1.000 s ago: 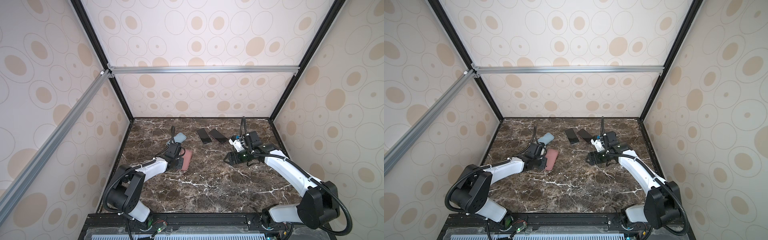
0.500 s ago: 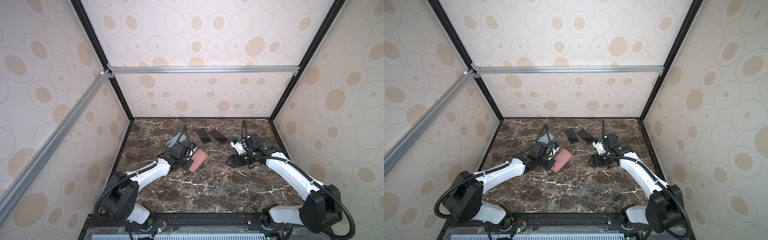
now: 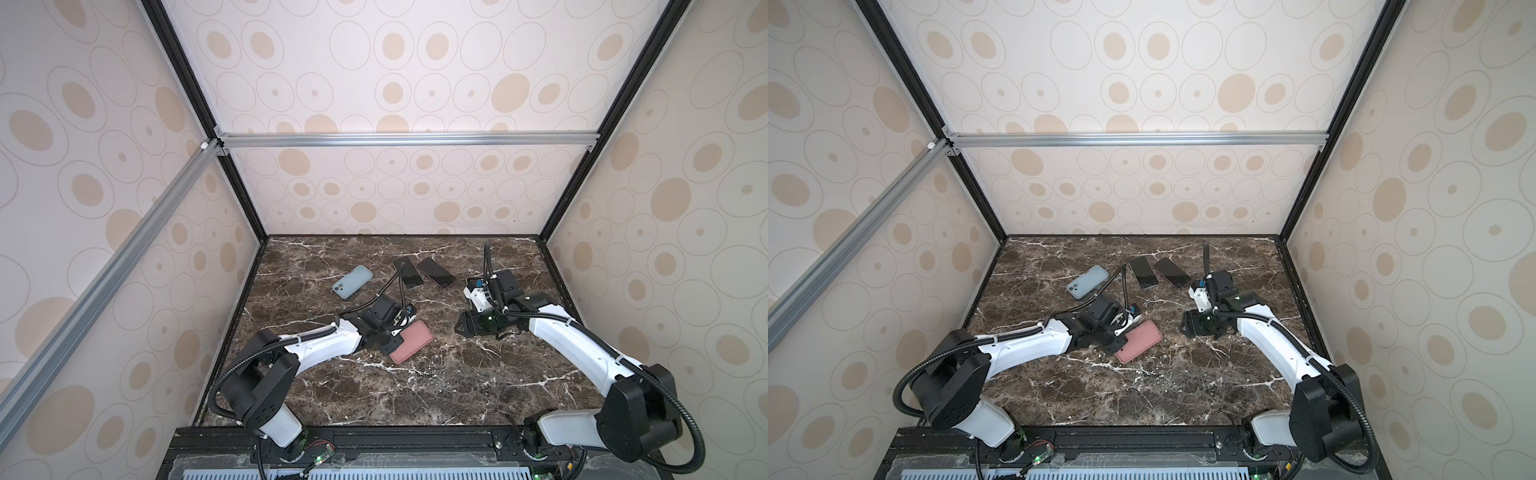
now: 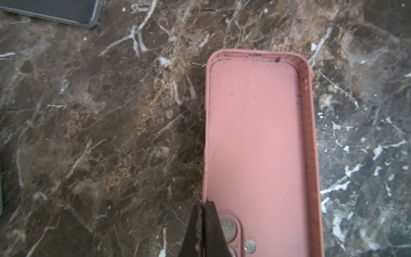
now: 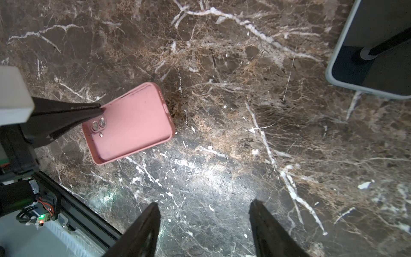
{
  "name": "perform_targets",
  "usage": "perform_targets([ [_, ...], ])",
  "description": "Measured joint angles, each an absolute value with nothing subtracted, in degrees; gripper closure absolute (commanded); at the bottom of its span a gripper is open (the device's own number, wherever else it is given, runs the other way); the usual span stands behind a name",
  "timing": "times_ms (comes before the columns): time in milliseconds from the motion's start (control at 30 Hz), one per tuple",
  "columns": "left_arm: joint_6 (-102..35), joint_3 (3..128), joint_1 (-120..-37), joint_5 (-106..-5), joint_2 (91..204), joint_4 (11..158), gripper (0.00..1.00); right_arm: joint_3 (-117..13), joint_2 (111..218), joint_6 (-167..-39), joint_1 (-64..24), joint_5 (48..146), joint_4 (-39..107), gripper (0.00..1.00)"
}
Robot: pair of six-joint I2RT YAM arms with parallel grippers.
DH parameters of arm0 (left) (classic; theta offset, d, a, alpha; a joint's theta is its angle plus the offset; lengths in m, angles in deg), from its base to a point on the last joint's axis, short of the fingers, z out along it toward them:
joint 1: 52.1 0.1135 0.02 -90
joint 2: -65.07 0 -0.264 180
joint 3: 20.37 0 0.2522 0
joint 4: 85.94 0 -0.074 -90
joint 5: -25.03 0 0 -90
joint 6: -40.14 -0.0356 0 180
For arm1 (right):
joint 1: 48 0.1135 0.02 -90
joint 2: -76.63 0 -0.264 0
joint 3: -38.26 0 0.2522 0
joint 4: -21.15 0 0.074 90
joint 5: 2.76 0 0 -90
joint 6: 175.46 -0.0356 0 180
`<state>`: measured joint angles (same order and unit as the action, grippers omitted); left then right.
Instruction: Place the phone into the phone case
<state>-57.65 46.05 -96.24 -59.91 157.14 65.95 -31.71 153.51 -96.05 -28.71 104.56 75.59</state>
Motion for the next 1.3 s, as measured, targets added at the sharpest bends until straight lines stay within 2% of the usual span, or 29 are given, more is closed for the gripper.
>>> perform_targets([
  [333,-57.6,48.2,-102.4,-59.9,163.7,66.9,1.00,-29.1,153.9,-97.6,-28.7,103.9,74.4,0.36],
  [500,-56.5,50.4,-102.6,-60.0,165.8,65.5,0.84,-28.0,155.2,-98.4,-28.7,104.0,73.1,0.37],
  [633,-54.8,51.3,-102.6,-60.6,166.6,64.9,0.64,-28.0,156.3,-98.8,-28.7,104.2,72.5,0.38],
  [767,-51.6,49.0,-102.6,-60.7,164.2,67.5,0.38,-27.9,156.7,-98.7,-28.5,104.3,72.0,0.38],
  [933,-46.2,43.1,-102.6,-59.8,155.5,72.4,0.25,-28.0,157.8,-98.2,-27.5,104.6,71.7,0.39],
  [1133,-37.3,37.1,-102.6,-60.6,145.3,79.8,0.04,-30.2,162.5,-97.7,-24.2,103.4,71.8,0.44],
  [1200,-33.6,34.8,-102.6,-62.7,142.1,81.0,0.00,-31.7,164.3,-97.3,-22.8,102.3,71.9,0.47],
  [1300,-28.3,30.3,-102.5,-67.0,136.5,82.6,0.00,-33.7,167.2,-96.6,-21.2,101.1,71.9,0.50],
])
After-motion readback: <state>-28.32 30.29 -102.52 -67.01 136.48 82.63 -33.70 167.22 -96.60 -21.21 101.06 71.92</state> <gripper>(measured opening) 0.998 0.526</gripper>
